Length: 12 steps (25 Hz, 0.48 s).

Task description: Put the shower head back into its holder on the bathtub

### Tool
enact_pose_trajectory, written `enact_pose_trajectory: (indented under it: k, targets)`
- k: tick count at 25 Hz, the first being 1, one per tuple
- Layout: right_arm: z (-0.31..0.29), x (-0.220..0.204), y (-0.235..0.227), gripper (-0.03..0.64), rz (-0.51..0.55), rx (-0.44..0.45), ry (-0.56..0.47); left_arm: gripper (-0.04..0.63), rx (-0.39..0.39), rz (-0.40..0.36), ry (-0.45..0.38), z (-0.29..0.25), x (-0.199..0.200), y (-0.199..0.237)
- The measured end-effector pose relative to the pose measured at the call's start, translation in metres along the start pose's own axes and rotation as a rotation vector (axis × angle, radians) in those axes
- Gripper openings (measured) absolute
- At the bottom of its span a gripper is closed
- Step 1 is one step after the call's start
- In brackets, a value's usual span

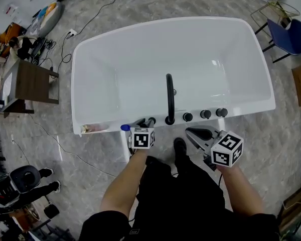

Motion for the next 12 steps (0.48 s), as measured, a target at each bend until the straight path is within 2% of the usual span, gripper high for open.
enact_pose_trajectory:
  k: [12]
  targets:
    - [0.0, -0.003, -0.01, 0.02, -0.019, 0.003, 0.019, 0.156, -0.009, 0.026, -0.049, -0.007, 0.009, -0.004]
Point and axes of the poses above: the fingertips, and each gripper's own axes: z backward along the fingers, y to its left, x out of its top, the point moved 5 cm from there along z, backward along the fingers, and after that the axes turned 12 degrees about -y, right-handed, at the moved point
